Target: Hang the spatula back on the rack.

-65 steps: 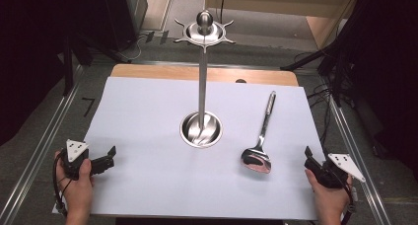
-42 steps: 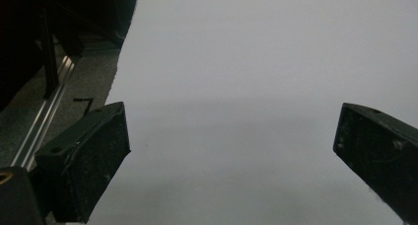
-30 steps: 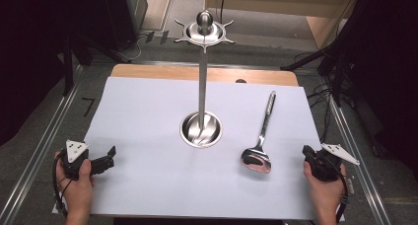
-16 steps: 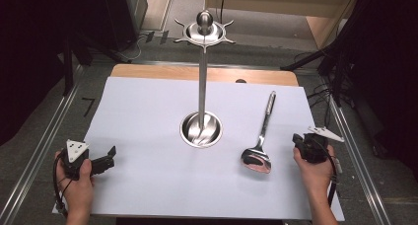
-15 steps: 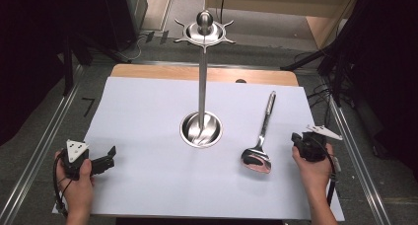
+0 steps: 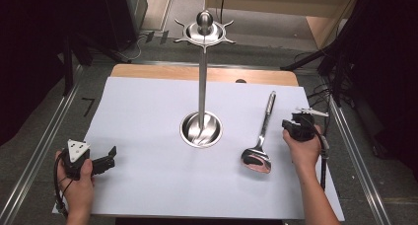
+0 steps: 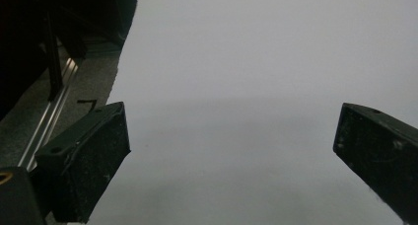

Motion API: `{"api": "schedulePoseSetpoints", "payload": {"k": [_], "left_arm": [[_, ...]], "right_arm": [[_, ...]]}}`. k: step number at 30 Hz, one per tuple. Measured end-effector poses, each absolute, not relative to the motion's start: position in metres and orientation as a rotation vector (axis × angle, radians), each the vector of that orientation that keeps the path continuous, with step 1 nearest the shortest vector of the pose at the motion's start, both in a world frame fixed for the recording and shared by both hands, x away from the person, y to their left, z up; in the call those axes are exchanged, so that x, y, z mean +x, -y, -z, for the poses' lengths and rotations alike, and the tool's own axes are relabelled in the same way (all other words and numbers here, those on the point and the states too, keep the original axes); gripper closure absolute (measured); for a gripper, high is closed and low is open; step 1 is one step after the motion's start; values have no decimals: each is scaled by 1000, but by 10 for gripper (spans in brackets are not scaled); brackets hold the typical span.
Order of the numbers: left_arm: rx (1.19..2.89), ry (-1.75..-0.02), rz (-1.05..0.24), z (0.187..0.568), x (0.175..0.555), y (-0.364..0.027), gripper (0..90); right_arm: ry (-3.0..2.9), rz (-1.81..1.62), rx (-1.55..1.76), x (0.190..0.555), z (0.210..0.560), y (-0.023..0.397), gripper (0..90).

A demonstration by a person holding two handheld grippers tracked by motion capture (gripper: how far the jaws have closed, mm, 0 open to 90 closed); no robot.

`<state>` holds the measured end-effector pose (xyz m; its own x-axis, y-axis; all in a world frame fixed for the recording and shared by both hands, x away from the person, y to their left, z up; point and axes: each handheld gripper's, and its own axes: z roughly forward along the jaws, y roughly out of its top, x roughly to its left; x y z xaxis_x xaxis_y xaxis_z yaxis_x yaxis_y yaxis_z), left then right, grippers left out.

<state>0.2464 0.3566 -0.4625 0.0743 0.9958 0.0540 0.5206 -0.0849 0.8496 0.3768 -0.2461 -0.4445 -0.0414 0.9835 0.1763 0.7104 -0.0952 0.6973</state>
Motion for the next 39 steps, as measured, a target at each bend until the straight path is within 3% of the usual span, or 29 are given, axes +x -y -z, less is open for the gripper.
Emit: {"api": "schedulePoseSetpoints", "payload": {"k": [16,39], "left_arm": [[1685,-1518,-900,463,247,-357,13],[1698,-1509,-896,463,247,-357,13]], "right_arm": [[-1828,-863,1901,425,454,235,900],[-1819,-890,2002,456,469,228,900]]}}
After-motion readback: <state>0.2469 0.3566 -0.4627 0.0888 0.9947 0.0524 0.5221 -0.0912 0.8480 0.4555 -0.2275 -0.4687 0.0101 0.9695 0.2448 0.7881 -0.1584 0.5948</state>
